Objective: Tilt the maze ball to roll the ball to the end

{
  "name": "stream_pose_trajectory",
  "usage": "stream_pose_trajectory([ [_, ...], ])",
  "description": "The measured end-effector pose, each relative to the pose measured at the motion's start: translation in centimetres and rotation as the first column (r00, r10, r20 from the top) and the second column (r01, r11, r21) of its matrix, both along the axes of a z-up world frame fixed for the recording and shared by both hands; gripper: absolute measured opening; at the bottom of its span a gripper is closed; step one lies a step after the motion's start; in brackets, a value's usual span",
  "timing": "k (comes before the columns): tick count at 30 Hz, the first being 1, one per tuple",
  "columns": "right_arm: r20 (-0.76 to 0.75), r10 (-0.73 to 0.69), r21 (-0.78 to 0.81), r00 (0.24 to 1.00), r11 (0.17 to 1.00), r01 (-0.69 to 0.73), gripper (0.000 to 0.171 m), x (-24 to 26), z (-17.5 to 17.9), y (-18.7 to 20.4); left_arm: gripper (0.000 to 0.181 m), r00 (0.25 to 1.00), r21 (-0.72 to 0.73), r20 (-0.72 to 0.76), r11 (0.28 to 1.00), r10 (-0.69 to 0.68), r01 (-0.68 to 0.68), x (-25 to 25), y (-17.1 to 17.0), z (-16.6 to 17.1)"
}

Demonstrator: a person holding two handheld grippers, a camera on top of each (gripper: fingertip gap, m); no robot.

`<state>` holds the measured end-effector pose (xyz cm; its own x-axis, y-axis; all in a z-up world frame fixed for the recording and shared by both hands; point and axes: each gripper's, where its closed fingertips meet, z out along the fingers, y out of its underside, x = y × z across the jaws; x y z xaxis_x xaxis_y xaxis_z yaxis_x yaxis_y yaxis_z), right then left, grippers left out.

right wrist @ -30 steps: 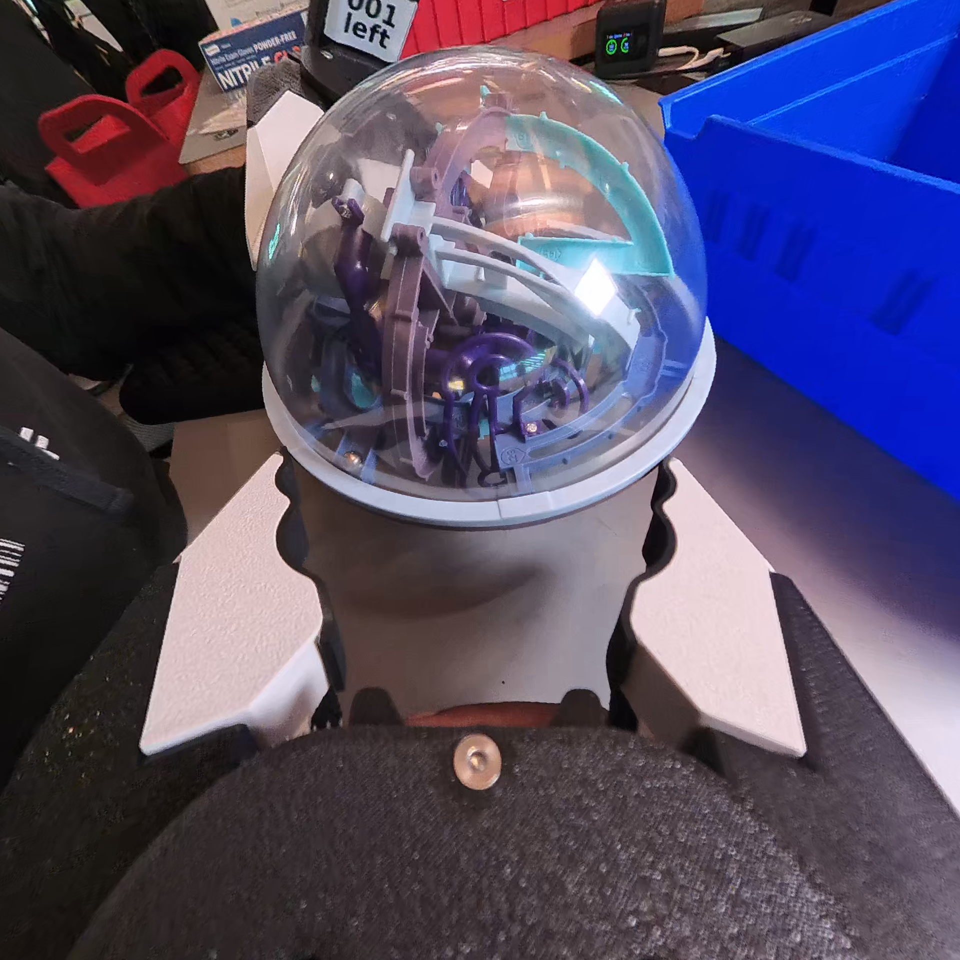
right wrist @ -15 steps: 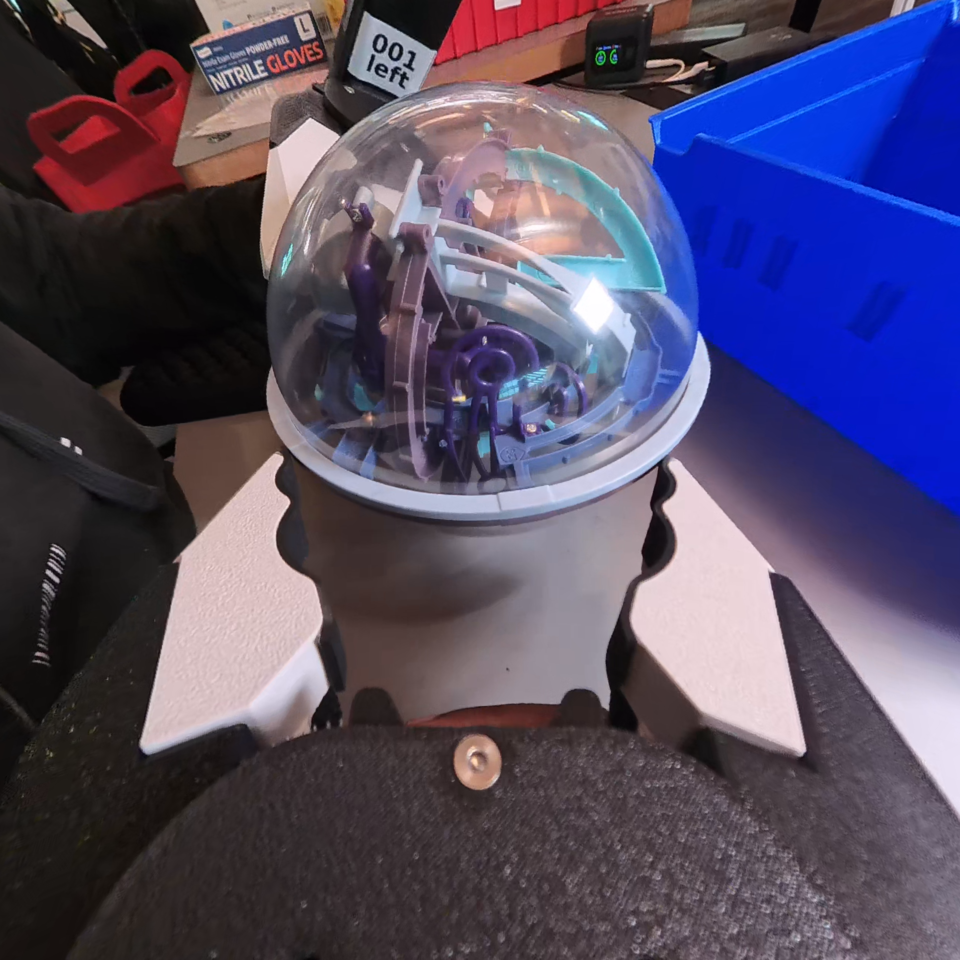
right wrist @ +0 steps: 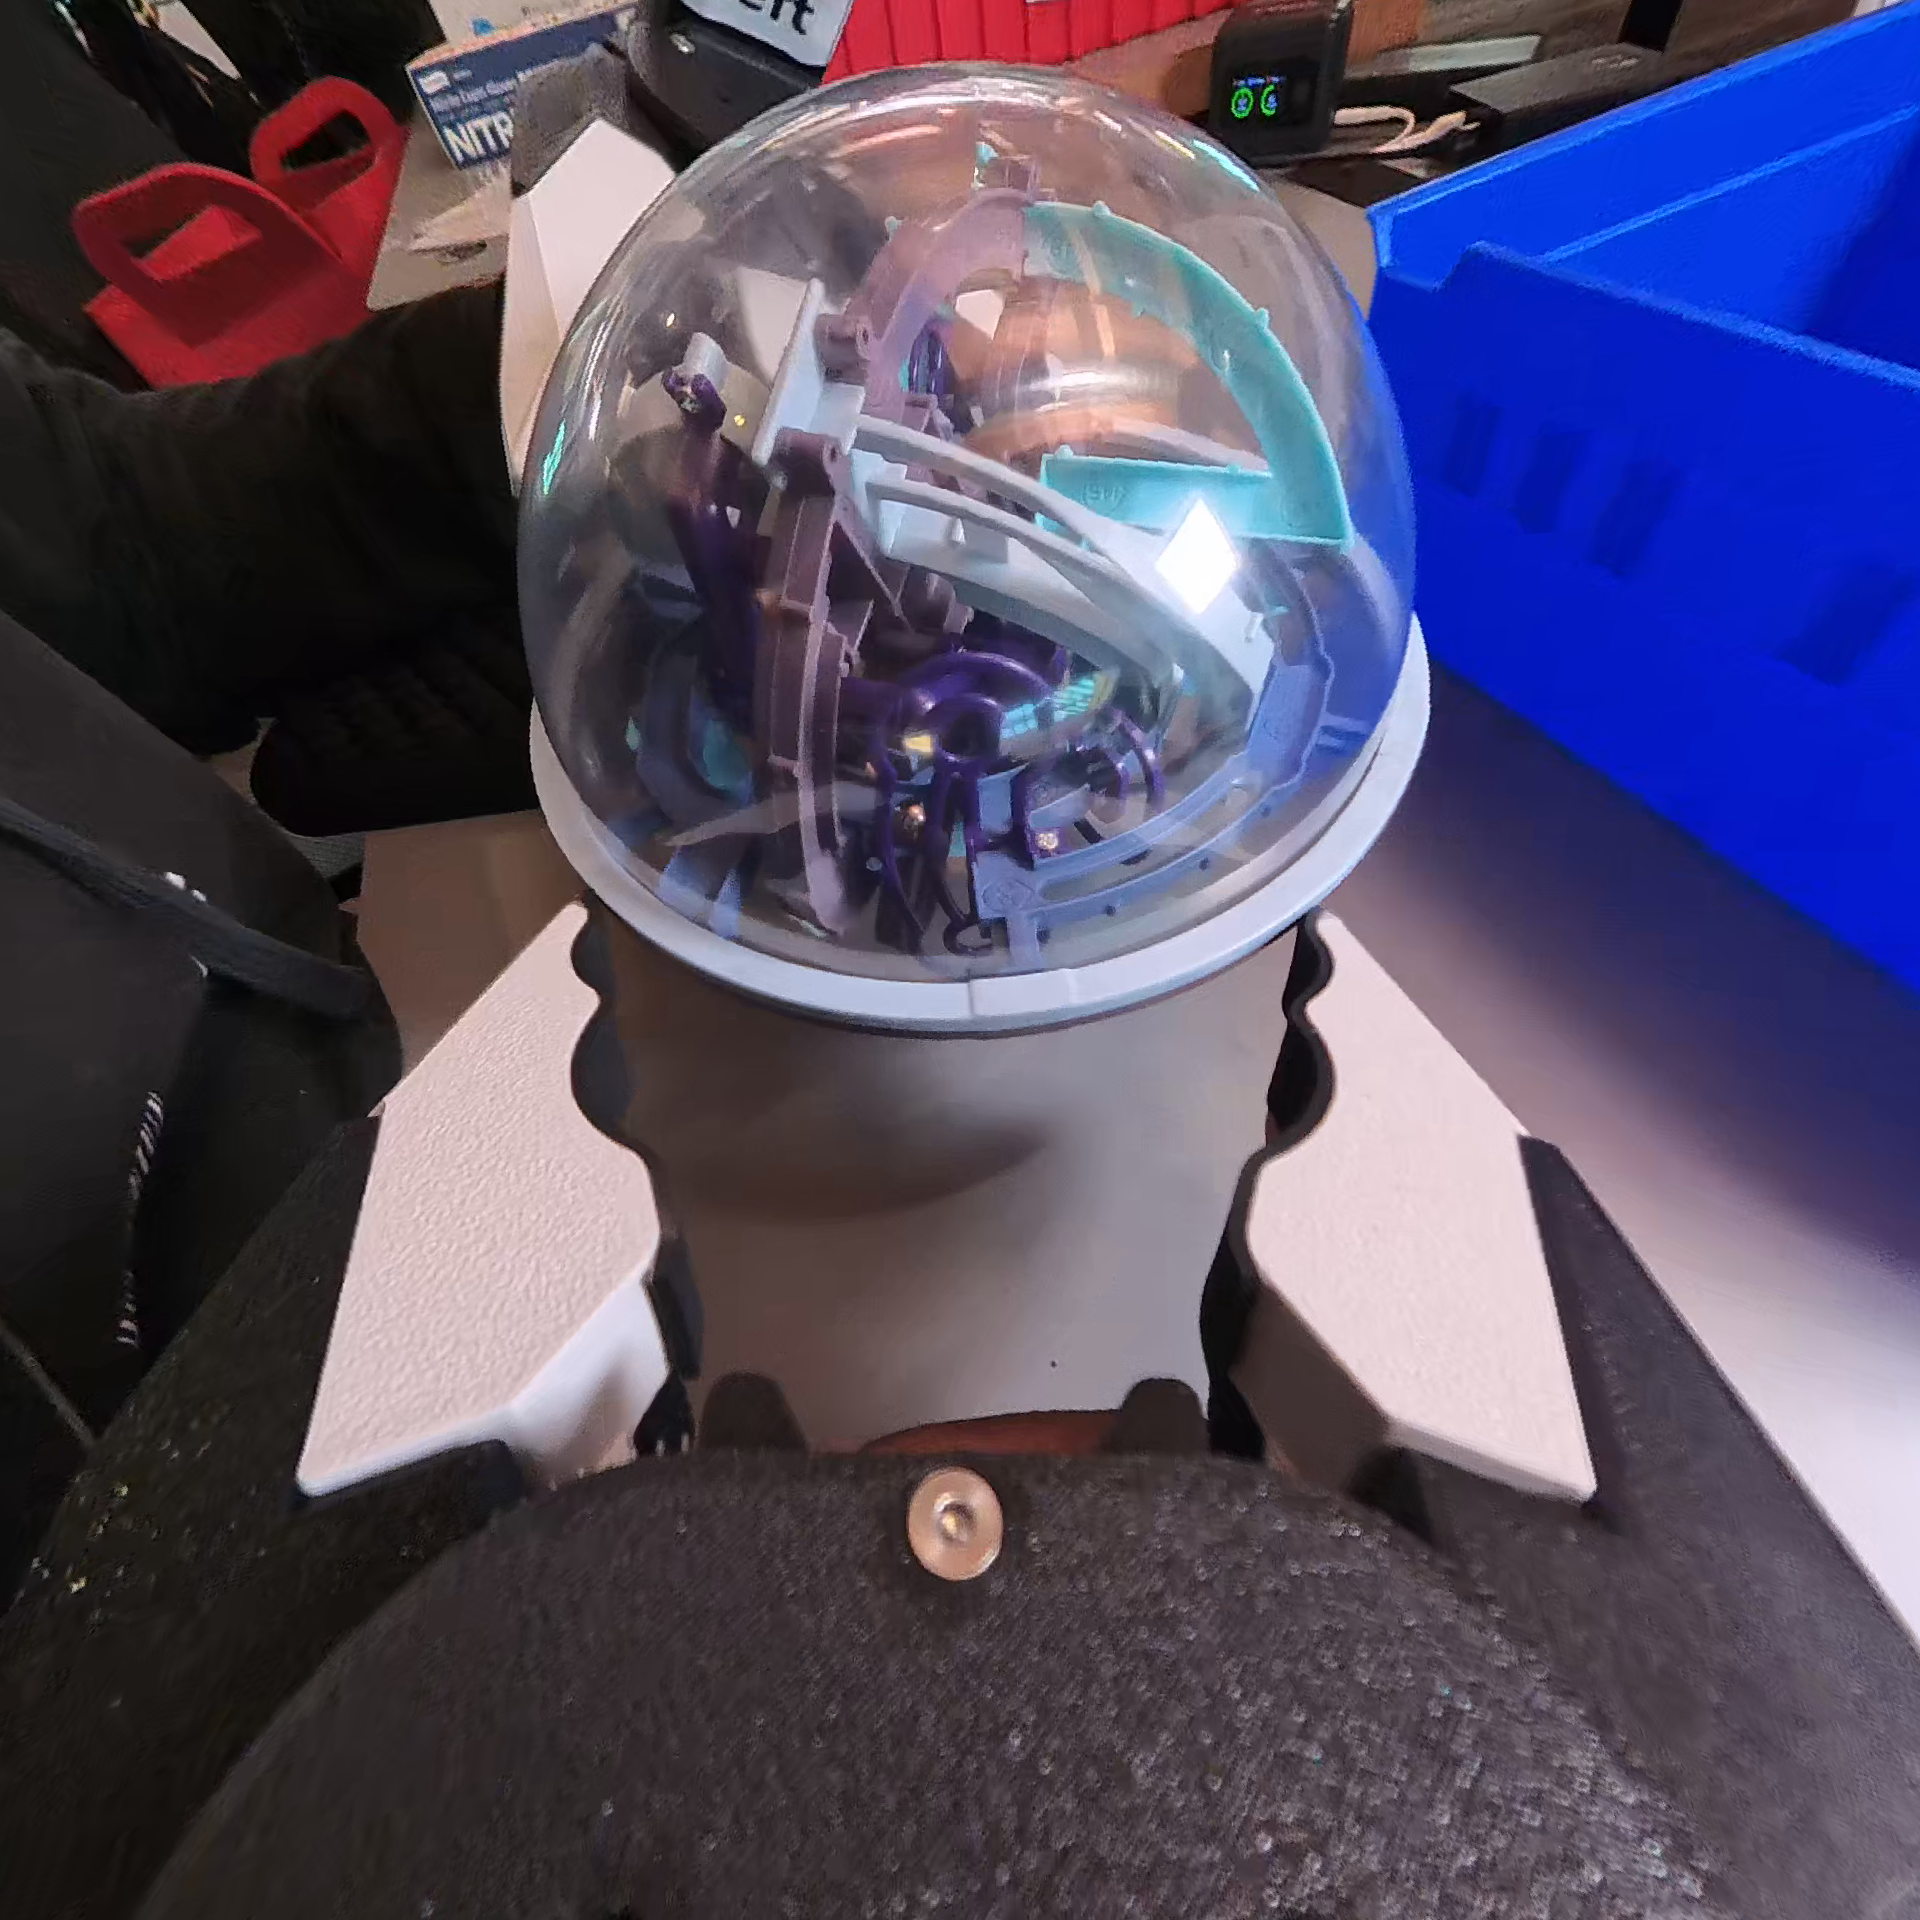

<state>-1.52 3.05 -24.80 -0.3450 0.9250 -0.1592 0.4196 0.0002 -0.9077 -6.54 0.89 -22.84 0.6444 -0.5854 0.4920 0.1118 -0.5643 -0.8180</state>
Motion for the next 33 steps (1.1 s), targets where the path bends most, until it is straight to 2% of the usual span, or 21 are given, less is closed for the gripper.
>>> stream_pose_trajectory([
  [11,-0.007,0.007,0.03,1.0,1.0,-0.007,0.118,0.5,-0.4,-1.1,0.145,0.995,-0.079,0.102,0.996,-0.023,0.031,0.2,-1.4,-0.4],
  [15,0.003,0.029,0.026,1.0,0.999,-0.029,0.113,0.6,-0.8,-1.1,0.144,0.995,-0.079,0.101,0.997,-0.018,0.026,0.0,-1.4,-0.2],
  [18,-0.009,0.06,-0.007,0.998,0.998,-0.06,0.115,0.9,-0.2,-0.9,0.144,0.996,-0.092,0.083,0.995,-0.023,0.03,-0.4,-1.1,-0.1],
  [21,-0.072,0.067,0.002,0.995,0.998,-0.067,0.12,0.9,1.4,0.3,0.143,0.999,-0.076,0.035,0.996,-0.033,0.035,-1.1,-0.3,0.2],
  [25,-0.12,0.073,-0.02,0.99,0.997,-0.076,0.127,-0.3,3.1,2.1,0.142,0.991,-0.014,-0.065,0.993,-0.118,0.117,-1.0,0.6,0.9],
  [30,-0.05,0.126,-0.003,0.991,0.992,-0.126,0.132,-0.7,0.4,1.2,0.141,0.949,0.076,-0.193,0.96,-0.25,0.268,0.3,1.0,1.5],
  [33,-0.049,0.119,0.081,0.992,0.99,-0.115,0.133,-0.8,-0.3,0.6,0.141,0.935,0.133,-0.241,0.945,-0.261,0.298,0.6,1.0,1.8],
])
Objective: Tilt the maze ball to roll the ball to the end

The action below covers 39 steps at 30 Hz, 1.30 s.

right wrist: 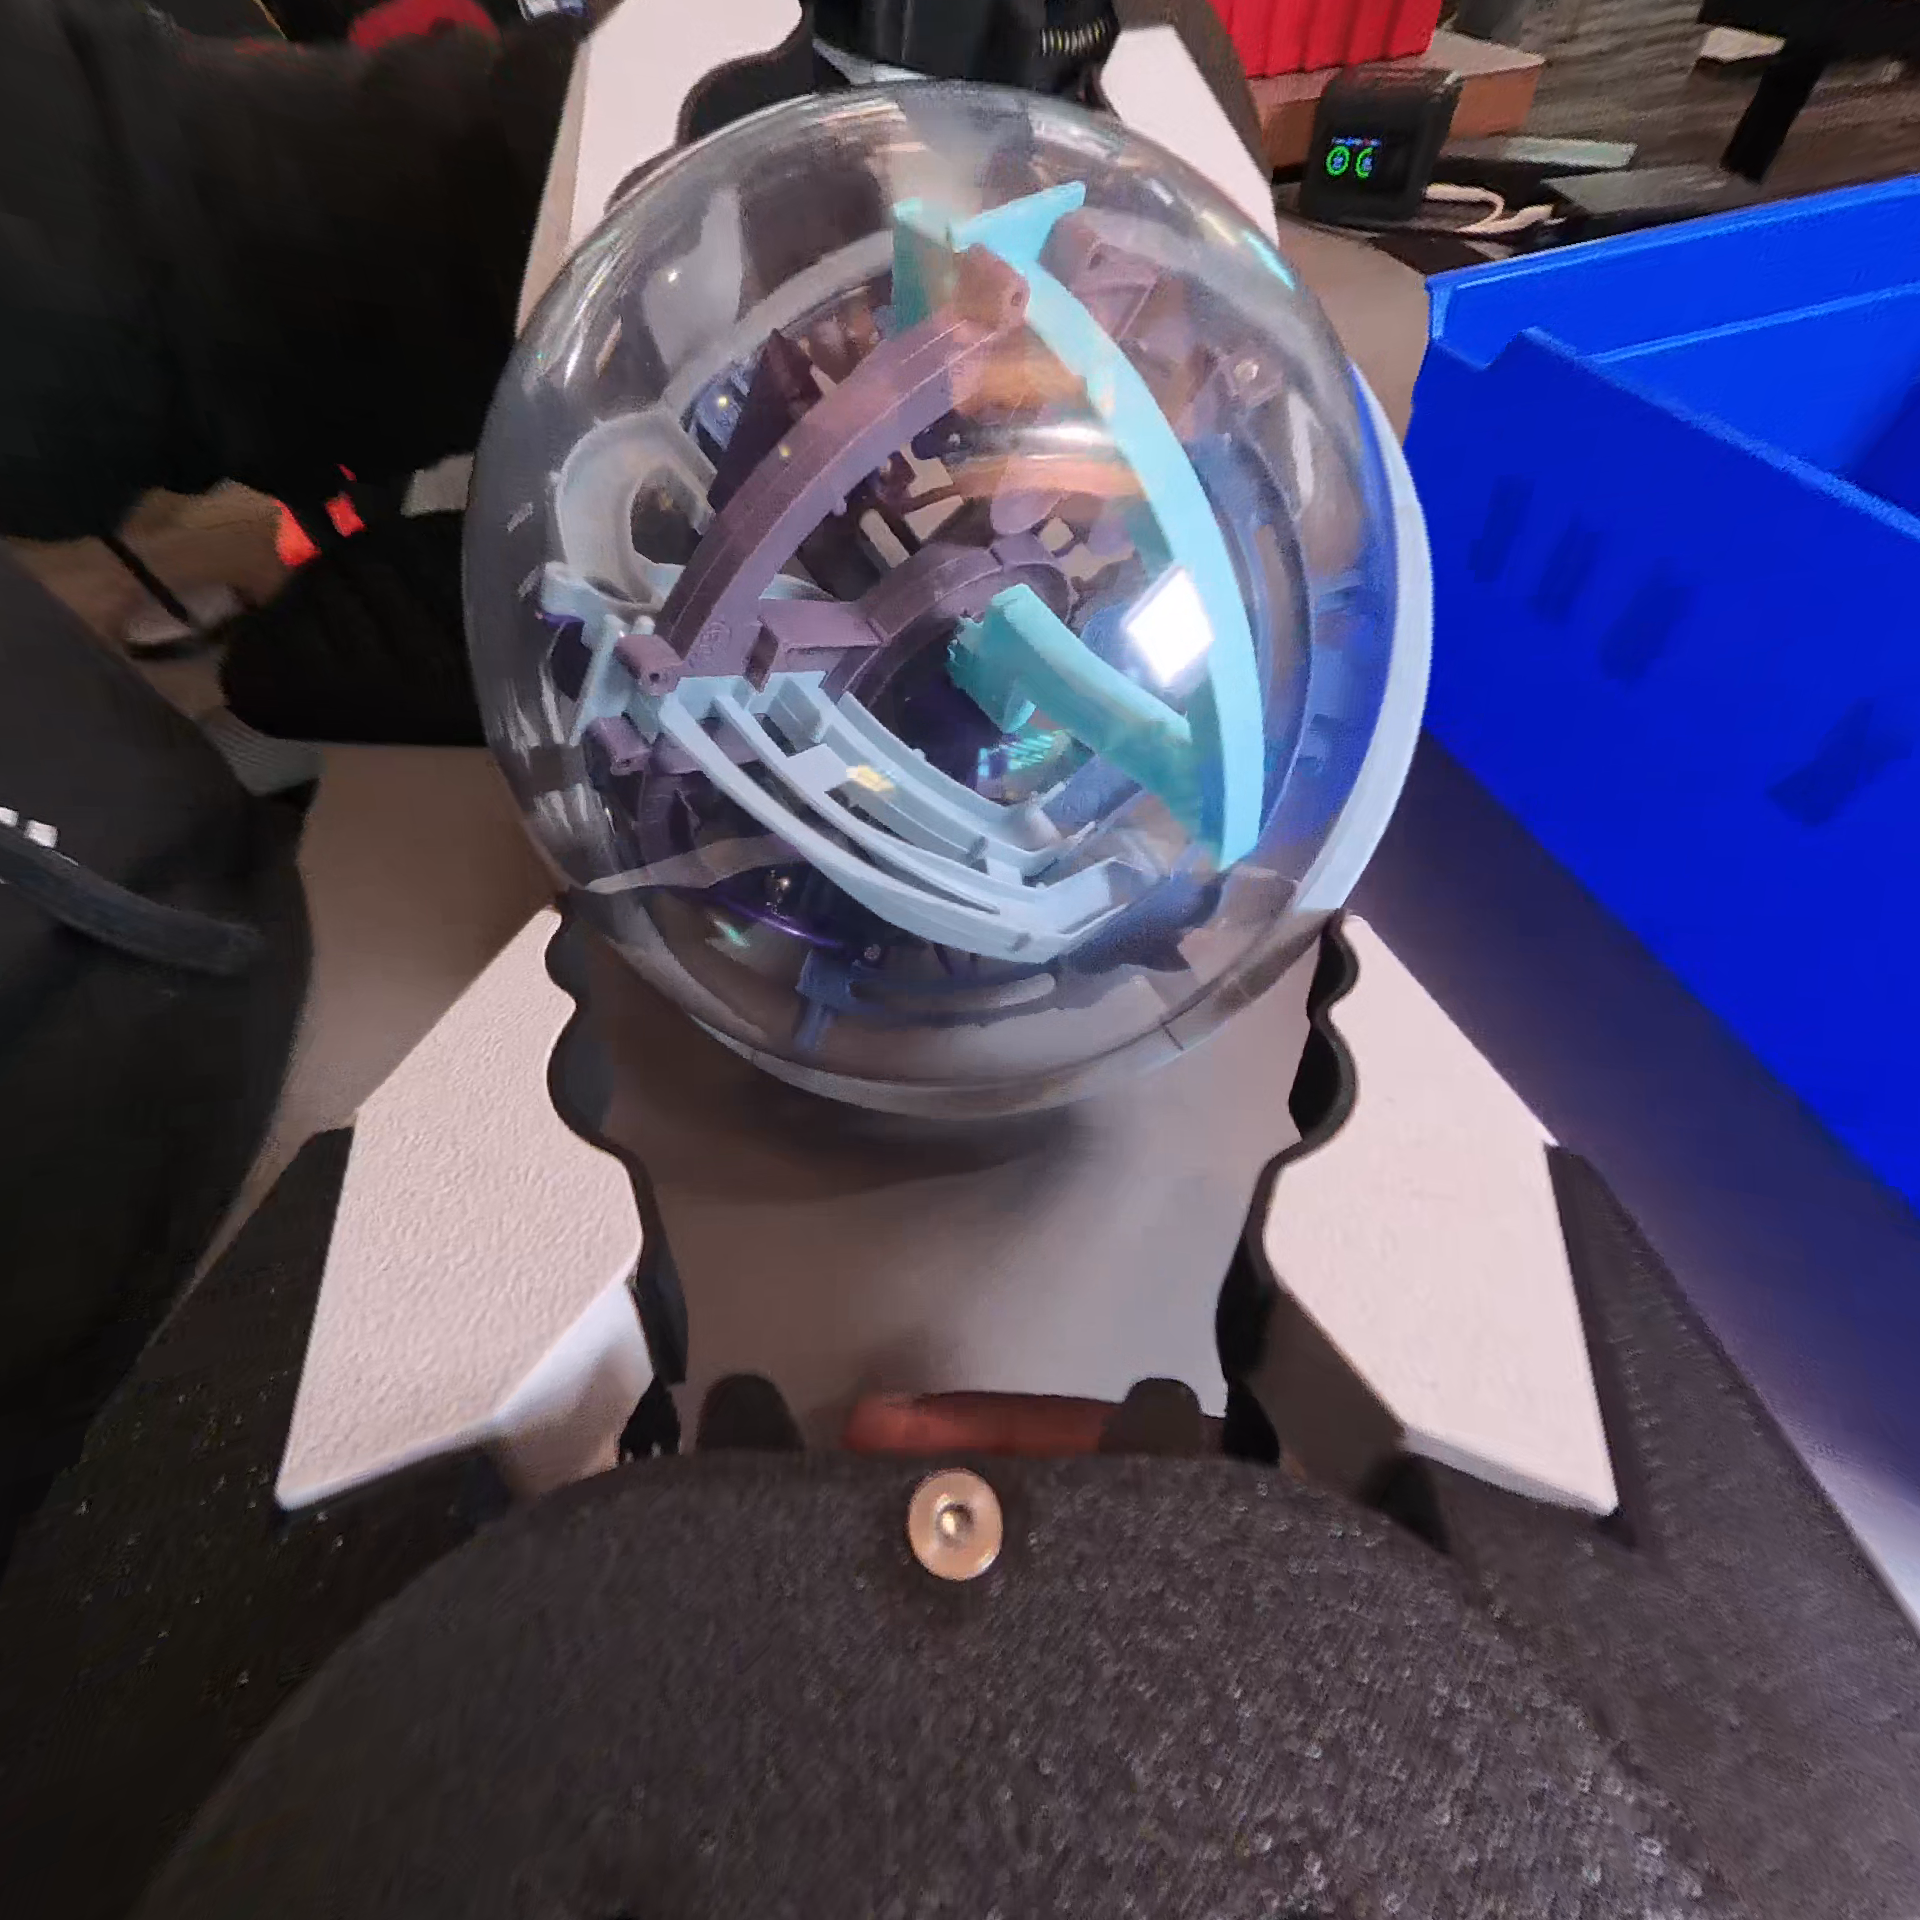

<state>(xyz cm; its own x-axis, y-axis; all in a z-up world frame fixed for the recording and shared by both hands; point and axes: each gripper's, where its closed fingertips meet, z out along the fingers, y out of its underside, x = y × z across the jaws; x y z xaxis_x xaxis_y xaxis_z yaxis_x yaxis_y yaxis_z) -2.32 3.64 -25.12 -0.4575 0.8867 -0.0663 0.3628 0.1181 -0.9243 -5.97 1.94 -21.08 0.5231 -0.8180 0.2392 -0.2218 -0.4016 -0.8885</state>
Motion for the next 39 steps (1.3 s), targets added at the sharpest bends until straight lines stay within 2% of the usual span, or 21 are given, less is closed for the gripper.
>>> stream_pose_trajectory([
  [3,-0.017,-0.021,0.06,1.0,0.998,0.022,0.129,0.0,-0.3,0.0,0.139,0.998,0.042,-0.025,0.998,0.053,-0.052,-0.2,-0.2,0.3],
  [6,-0.028,-0.061,0.135,0.998,0.989,0.064,0.123,-0.1,-1.1,0.5,0.13,0.973,0.069,0.009,0.971,0.229,-0.229,-1.5,-0.1,1.5],
  [9,-0.055,-0.067,0.161,0.996,0.984,0.075,0.118,-0.3,-0.9,0.2,0.132,0.911,-0.029,0.052,0.913,0.409,-0.408,-2.6,-0.6,1.6],
  [12,-0.076,-0.058,0.181,0.995,0.981,0.071,0.118,-0.5,-0.6,-0.3,0.136,0.873,-0.103,0.043,0.871,0.486,-0.48,-2.3,-1.7,0.1],
  [17,-0.079,-0.03,0.119,0.996,0.992,0.039,0.117,-0.2,-0.2,-0.8,0.142,0.898,-0.094,0.042,0.897,0.437,-0.432,-1.7,-2.1,-0.9],
  [25,0.06,0.082,-0.129,0.995,0.989,-0.073,0.128,-0.1,0.2,1.0,0.141,0.96,0.147,-0.15,0.965,0.237,-0.215,-1.2,-1.9,-1.1],
  [29,0.096,0.155,-0.103,0.983,0.984,-0.145,0.124,-0.8,-0.9,-0.1,0.141,0.95,0.232,-0.238,0.962,0.201,-0.145,-1.2,-1.1,-1.0],
  [31,0.084,0.144,-0.058,0.986,0.988,-0.14,0.124,-0.8,-1.4,-0.3,0.141,0.942,0.257,-0.258,0.955,0.213,-0.146,-1.0,-1.0,-0.9],
  [33,0.087,0.146,-0.035,0.986,0.989,-0.143,0.121,-0.5,-1.8,-0.5,0.14,0.948,0.282,-0.216,0.945,0.232,-0.167,-0.7,-1.3,-0.5],
  [36,0.089,0.119,0.034,0.989,0.992,-0.122,0.117,-0.4,-2.5,-0.2,0.133,0.945,0.297,-0.085,0.913,0.317,-0.28,-1.2,-1.4,0.3],
  [39,0.075,0.109,0.053,0.991,0.992,-0.113,0.114,-0.4,-2.4,-0.2,0.135,0.914,0.205,0.082,0.891,0.398,-0.406,-2.4,-2.0,1.1],
])
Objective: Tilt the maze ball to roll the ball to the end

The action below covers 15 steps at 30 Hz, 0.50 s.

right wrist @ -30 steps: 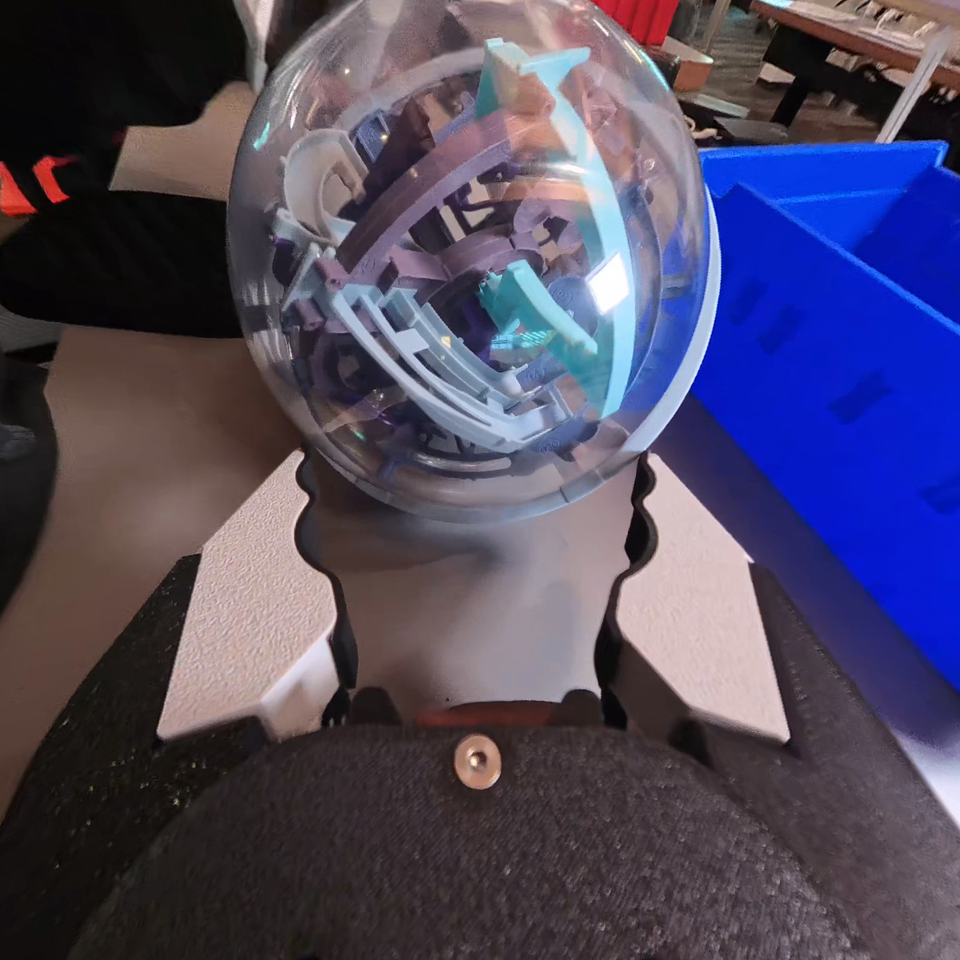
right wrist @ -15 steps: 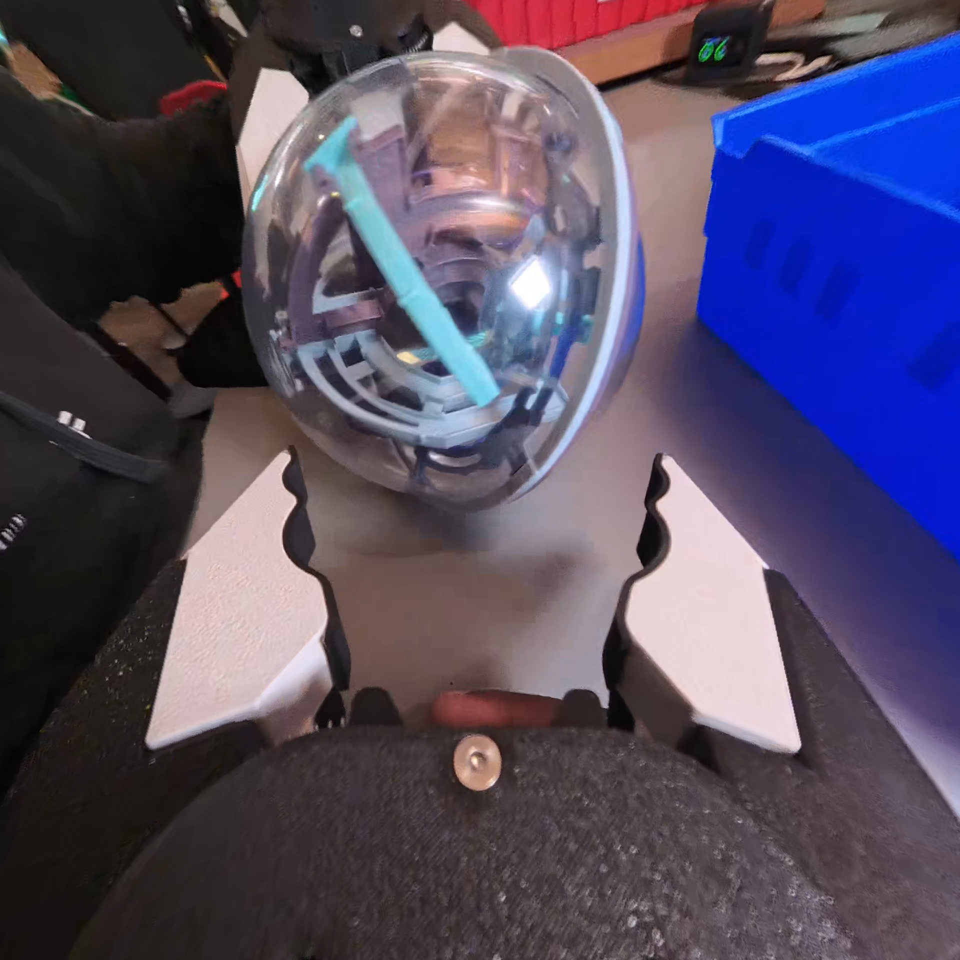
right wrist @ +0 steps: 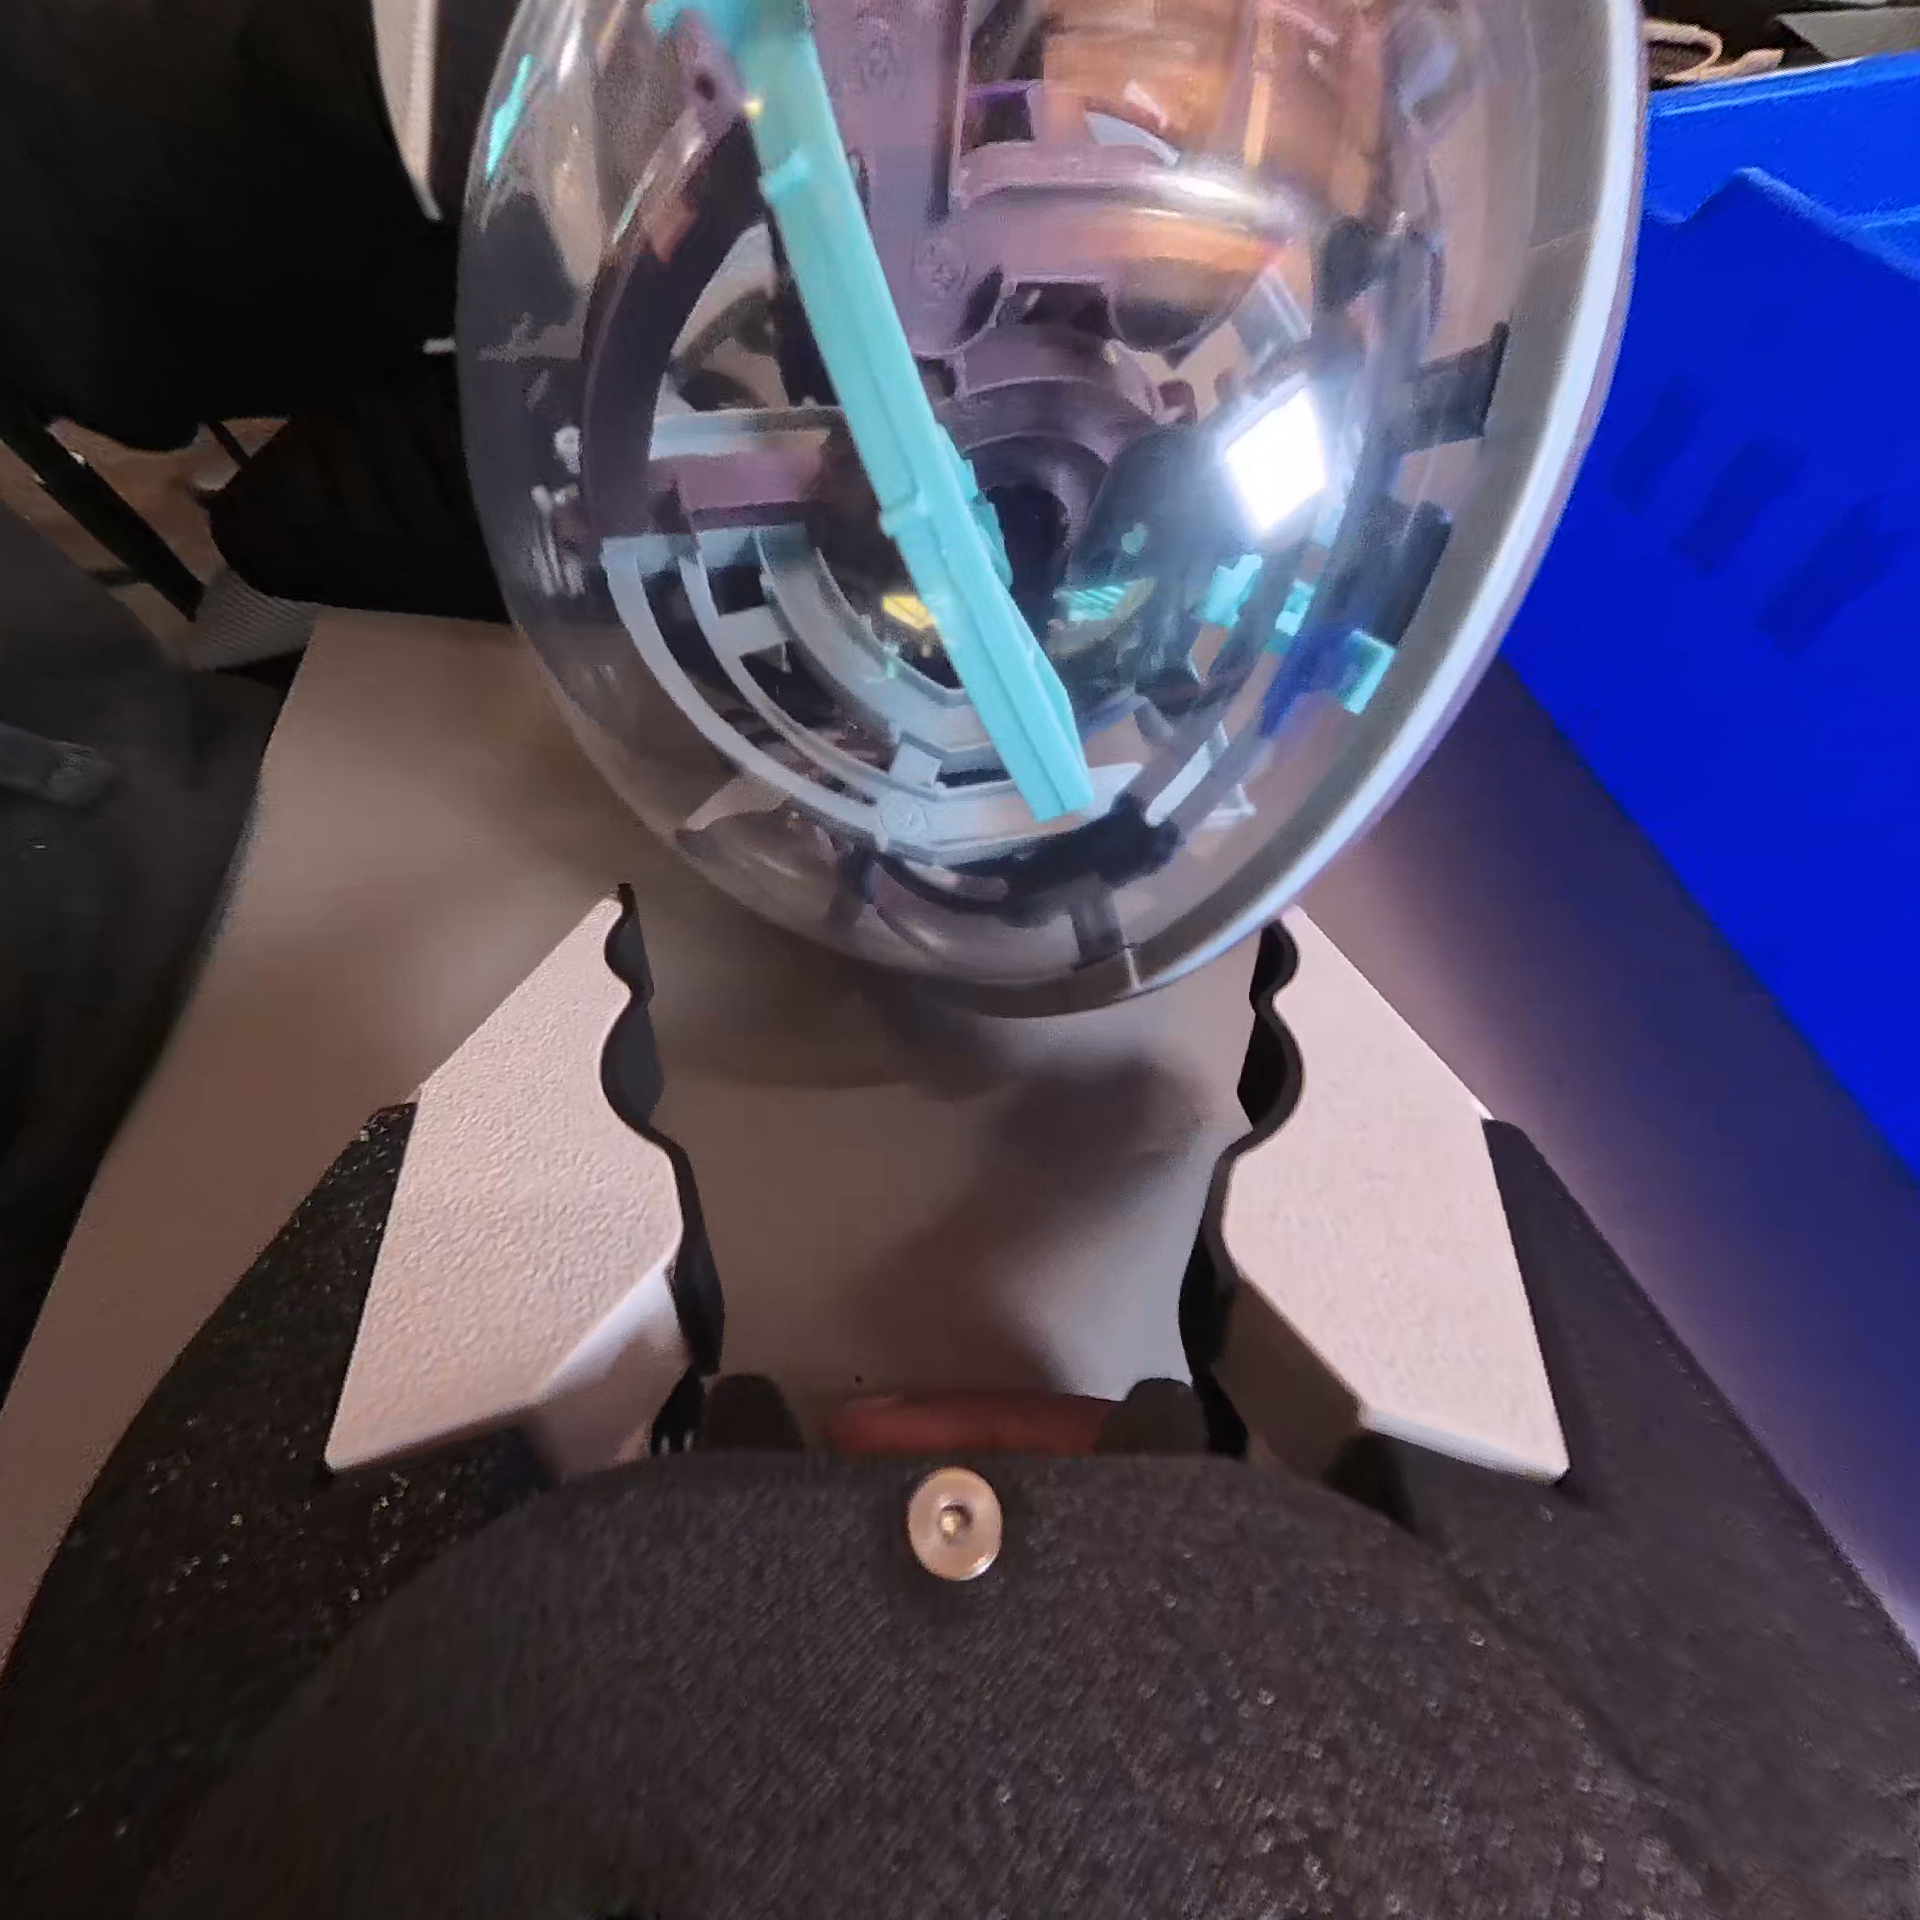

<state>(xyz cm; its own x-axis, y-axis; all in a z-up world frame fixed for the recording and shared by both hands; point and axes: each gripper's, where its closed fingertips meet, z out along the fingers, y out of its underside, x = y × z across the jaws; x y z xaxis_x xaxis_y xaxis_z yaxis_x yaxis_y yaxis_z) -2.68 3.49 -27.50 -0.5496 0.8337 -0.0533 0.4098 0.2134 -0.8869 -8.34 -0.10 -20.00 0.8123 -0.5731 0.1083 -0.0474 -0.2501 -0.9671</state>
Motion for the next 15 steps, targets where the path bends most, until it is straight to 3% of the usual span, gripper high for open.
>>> stream_pose_trajectory([
  [3,-0.019,-0.009,0.019,1.0,1.0,0.009,0.111,-0.1,0.1,0.0,0.139,0.988,-0.153,0.12,0.985,0.095,-0.076,-1.3,0.0,-2.1],
  [5,-0.03,-0.018,0.022,0.999,1.0,0.019,0.11,-0.4,0.3,-0.1,0.135,0.978,-0.194,0.194,0.98,0.081,-0.043,-0.6,0.1,-2.6],
  [11,-0.024,-0.031,-0.046,0.999,0.999,0.03,0.113,-0.2,1.1,0.0,0.138,1.0,-0.12,0.028,0.993,0.012,-0.009,0.0,0.4,-3.0],
  [15,-0.034,-0.097,-0.085,0.995,0.992,0.094,0.128,-0.5,2.4,1.7,0.136,0.999,-0.087,-0.033,0.996,-0.025,0.022,0.5,0.6,-2.7],
])
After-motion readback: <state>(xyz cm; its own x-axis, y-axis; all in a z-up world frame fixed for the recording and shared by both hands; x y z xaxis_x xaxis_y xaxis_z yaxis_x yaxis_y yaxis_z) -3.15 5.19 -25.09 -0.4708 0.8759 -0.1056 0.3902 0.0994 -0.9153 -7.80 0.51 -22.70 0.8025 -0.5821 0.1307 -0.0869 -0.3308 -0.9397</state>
